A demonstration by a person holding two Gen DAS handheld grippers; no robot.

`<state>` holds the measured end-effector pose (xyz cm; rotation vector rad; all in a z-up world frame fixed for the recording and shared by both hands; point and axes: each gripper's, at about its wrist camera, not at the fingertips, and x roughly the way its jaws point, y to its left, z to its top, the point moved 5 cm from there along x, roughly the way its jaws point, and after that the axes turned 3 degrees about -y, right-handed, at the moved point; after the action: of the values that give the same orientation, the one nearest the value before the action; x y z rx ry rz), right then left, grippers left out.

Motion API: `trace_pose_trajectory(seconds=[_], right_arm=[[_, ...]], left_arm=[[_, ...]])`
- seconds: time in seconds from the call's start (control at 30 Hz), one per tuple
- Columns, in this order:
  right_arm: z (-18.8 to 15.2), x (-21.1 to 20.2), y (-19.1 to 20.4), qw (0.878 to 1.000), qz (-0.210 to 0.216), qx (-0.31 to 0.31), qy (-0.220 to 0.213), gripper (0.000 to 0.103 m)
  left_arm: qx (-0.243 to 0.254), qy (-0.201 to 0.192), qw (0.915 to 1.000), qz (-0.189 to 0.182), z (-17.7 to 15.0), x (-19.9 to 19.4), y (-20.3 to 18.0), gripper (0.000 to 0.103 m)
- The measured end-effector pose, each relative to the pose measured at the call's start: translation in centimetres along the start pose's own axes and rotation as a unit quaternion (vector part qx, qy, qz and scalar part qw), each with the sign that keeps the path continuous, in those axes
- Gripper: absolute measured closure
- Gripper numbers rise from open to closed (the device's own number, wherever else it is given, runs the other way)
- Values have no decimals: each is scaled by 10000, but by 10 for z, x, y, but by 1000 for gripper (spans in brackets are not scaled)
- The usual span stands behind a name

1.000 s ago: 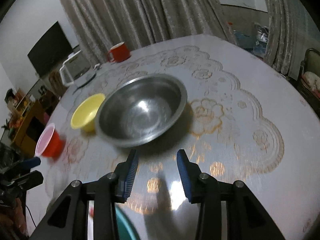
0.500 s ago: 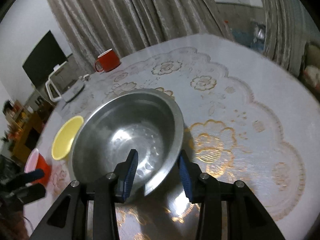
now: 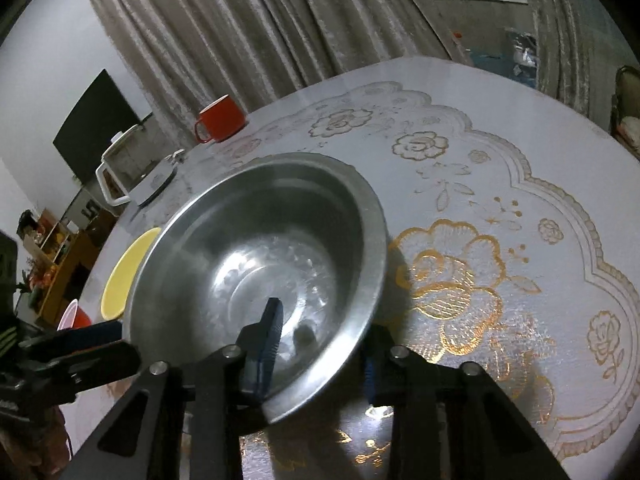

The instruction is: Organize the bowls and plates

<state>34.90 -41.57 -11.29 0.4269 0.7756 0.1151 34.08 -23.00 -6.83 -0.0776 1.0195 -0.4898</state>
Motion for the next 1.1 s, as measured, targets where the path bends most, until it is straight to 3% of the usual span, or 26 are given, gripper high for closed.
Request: trace_pose_trajectory(seconds=[0.2, 0.47, 0.8, 1.1], right_arm=[[1, -2, -2, 10000, -15, 53, -53, 80], [1, 1, 1, 9999, -113, -55, 4, 82], [0, 5, 2, 9997, -194, -115, 95, 85], [1, 3, 0, 9993, -352, -128, 45, 90]], left_arm=[[118, 112, 9999, -38, 1, 14, -7, 42], [374, 135, 9992, 32, 1, 25, -15, 61], [487, 228, 9984, 177, 1, 32, -18, 69], [574, 219, 9979, 188, -1, 30, -20, 71]])
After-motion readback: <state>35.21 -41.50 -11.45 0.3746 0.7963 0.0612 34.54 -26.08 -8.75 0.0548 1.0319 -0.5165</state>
